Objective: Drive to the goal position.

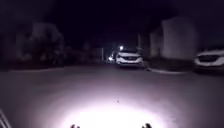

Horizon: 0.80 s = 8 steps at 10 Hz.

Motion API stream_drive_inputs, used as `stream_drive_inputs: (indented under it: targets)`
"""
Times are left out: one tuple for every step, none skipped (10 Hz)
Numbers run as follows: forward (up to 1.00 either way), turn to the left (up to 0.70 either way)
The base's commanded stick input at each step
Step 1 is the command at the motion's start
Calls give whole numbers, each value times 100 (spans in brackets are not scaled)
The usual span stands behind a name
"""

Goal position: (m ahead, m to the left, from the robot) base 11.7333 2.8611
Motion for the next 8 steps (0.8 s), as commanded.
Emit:
stream_drive_inputs:
  targets:
    - [85, 0]
    - [85, 0]
    - [85, 0]
    - [85, 0]
    - [85, 0]
    - [85, 0]
    - [85, 0]
    - [85, 0]
